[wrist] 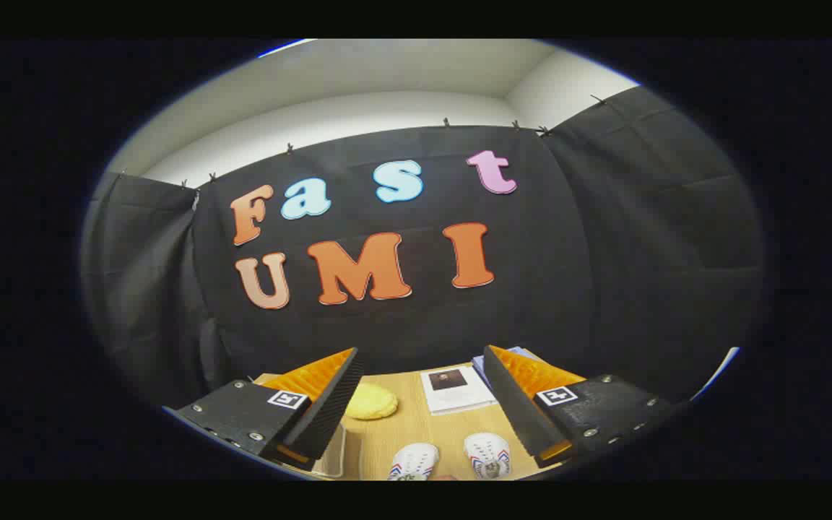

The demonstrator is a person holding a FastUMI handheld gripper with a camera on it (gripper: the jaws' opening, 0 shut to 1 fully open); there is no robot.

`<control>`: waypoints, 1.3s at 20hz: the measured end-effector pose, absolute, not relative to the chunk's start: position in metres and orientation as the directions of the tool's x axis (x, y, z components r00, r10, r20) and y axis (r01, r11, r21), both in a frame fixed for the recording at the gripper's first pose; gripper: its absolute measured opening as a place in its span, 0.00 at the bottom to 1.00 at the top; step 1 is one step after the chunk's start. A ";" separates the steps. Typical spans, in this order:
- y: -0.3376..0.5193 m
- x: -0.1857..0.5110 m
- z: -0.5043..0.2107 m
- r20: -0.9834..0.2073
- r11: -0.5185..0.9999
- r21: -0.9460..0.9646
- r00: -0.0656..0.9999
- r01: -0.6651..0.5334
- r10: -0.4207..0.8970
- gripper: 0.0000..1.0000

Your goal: Open the storage box then place both shoes into the box .Put the left shoe in first, then the right shoe, with the right side of both shoes facing outward in a uniform manner.

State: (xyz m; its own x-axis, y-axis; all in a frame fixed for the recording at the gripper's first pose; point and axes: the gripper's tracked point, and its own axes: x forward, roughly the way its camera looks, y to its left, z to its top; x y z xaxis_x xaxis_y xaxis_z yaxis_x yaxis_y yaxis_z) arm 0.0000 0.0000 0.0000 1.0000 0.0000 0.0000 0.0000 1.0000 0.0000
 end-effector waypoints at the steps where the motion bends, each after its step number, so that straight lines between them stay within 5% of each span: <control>1: -0.001 -0.001 -0.002 -0.003 1.000 -0.005 1.000 0.001 -0.001 0.99; 26: -0.005 0.004 -0.025 -0.067 1.000 0.011 0.998 -0.003 0.004 0.99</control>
State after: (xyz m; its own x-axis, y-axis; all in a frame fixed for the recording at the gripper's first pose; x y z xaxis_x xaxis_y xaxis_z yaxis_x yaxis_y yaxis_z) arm 0.0042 -0.0046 -0.0255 0.9977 0.0037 -0.0672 -0.0030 0.9999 0.0106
